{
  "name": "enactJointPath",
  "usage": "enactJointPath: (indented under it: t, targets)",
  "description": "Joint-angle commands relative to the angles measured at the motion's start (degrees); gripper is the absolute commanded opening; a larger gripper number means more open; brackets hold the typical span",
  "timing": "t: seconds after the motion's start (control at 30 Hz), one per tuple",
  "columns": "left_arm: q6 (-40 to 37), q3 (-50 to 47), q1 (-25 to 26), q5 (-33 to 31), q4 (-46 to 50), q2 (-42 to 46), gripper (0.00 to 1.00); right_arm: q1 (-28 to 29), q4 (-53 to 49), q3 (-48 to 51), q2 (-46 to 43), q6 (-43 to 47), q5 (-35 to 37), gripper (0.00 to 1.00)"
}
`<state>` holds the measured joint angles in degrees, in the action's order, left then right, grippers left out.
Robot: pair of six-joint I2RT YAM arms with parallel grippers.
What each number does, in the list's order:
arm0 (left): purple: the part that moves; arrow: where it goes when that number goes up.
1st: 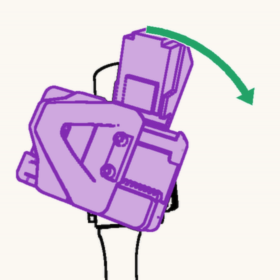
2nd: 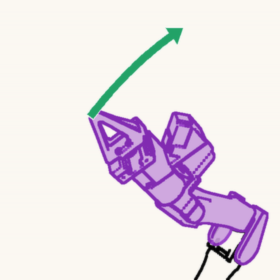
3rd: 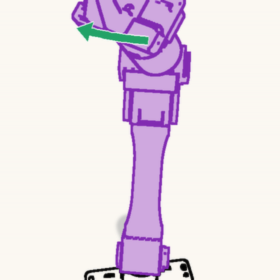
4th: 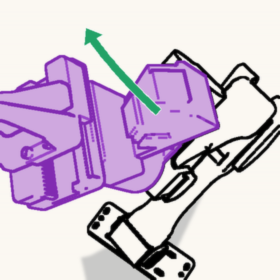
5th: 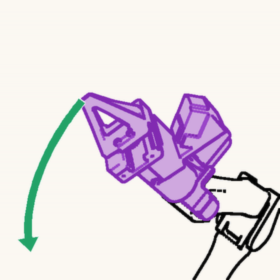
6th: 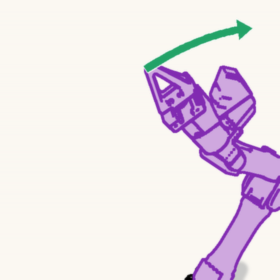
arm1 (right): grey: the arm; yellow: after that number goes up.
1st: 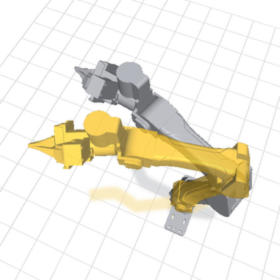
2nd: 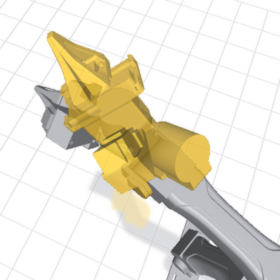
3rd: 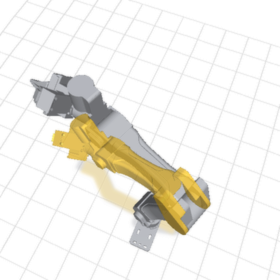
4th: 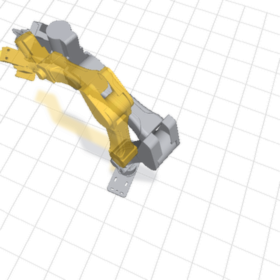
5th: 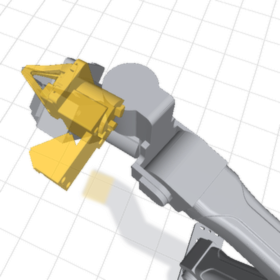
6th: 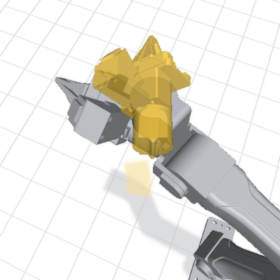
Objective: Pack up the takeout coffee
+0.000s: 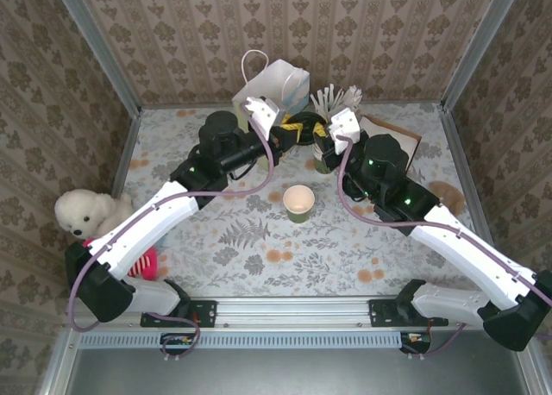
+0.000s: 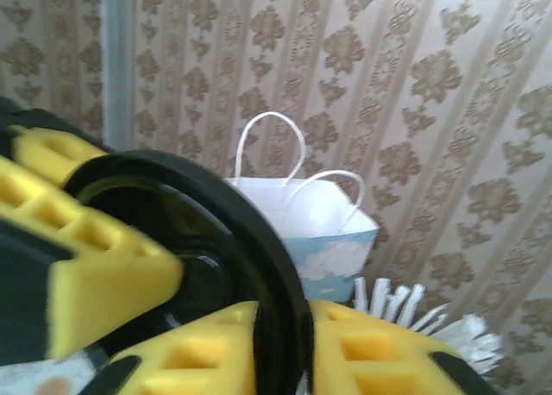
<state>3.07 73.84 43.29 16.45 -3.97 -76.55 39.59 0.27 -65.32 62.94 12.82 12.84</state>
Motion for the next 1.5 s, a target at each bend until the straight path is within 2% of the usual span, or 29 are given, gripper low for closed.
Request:
enactJointPath:
  t: [0.0, 0.03, 0.13, 0.23, 0.4, 0.63, 0.77, 0.83, 0.9, 0.93, 1.27, 1.47]
  targets:
    - [-0.1, 2.35, -1.52, 2.89, 1.81, 0.16, 0.07, -1.43, -10.39, -3.86, -3.26, -0.07, -12.21, 0.46]
    - [-0.26, 2.2, -2.04, 3.96, 2.16, 0.43, 0.06, -2.94, -14.21, -5.31, -3.77, -0.69, -15.04, 0.55]
    - [-2.66, 2.09, -3.37, 7.55, 3.77, 1.33, 0.06, -8.4, -24.06, -8.95, -4.98, -1.74, -26.57, 0.71]
    - [-5.75, 2.18, -3.85, 12.9, 5.08, 1.9, 0.06, -12.47, -28.79, -9.98, -5.97, -1.27, -38.24, 0.74]
    - [-9.88, 2.45, -4.32, 22.87, 6.77, 2.71, 0.06, -13.16, -30.73, -13.59, -2.96, -1.51, -41.03, 0.72]
    - [-9.88, 2.88, -4.76, 27.01, 6.69, 3.07, 0.06, -13.2, -33.25, -17.86, 0.86, -0.92, -42.29, 0.72]
    - [-9.76, 2.53, -4.88, 29.12, 7.13, 4.21, 0.06, -13.14, -32.17, -18.24, 1.35, -2.51, -45.31, 0.75]
    - [-9.82, 2.29, -4.97, 29.77, 7.47, 4.81, 0.06, -13.14, -31.41, -17.99, 1.34, -3.75, -46.07, 0.72]
    - [-9.79, 2.34, -4.97, 30.33, 8.02, 5.25, 0.07, -13.14, -29.4, -16.95, 0.92, -3.61, -46.86, 0.57]
    - [-9.71, 2.42, -4.99, 30.53, 8.14, 5.36, 0.07, -13.14, -29.13, -16.63, 0.88, -3.56, -47.14, 0.54]
    - [-8.38, 2.56, -4.98, 32.59, 7.45, 5.36, 0.08, -12.81, -27.79, -17.74, 2.82, -3.33, -52.83, 0.49]
    - [-7.99, 3.05, -4.97, 33.64, 7.4, 4.66, 0.08, -11.31, -27.31, -17.66, 3.68, -1.36, -51.34, 0.42]
